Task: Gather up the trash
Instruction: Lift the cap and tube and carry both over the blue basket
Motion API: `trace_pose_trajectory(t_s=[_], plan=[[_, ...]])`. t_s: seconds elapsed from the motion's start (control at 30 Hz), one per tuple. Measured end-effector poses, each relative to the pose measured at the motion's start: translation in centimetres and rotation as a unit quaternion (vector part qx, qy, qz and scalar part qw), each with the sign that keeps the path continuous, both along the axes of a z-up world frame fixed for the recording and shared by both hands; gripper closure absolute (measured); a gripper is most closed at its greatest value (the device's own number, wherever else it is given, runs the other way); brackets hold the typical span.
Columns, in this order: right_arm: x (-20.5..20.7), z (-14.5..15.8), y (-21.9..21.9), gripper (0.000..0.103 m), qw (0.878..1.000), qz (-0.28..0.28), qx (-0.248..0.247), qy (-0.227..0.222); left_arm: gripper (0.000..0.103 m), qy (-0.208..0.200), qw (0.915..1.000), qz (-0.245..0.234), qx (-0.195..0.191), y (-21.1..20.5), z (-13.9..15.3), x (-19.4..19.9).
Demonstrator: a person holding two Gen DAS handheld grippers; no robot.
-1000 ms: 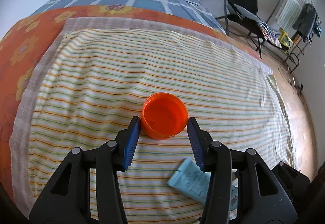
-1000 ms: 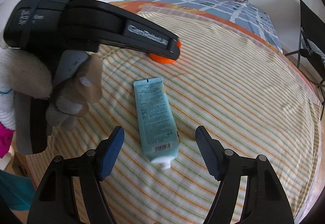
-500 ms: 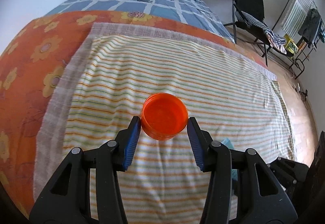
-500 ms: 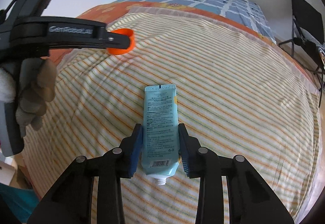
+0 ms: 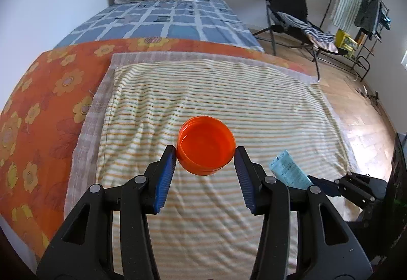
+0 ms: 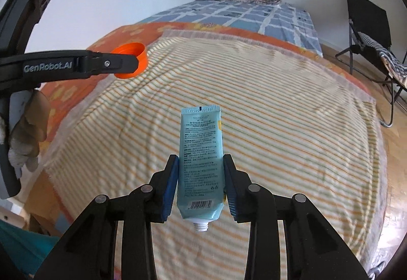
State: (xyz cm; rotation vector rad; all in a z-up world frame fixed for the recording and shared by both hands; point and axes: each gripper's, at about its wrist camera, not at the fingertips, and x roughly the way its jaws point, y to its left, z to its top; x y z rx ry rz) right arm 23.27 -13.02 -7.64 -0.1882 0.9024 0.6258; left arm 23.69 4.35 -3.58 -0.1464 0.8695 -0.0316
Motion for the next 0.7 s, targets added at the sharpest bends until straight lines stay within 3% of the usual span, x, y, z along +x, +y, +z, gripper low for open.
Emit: trace_pose_trajectory(t_s=[0.33,0.7], plan=[[-4.9,3.3,-2.6,0.07,1.0,-0.007,0.021,-0.015,0.055,-0.013,0.9996,-0.024,0.003,-2.3,3.1,-6.7],[-10.6,4.8,-4.7,0.07,0.999,-0.006,0.043,-0.014,0.055,-0.003,0.9991,-0.041,0.005,-4.6,2.7,-14.2]])
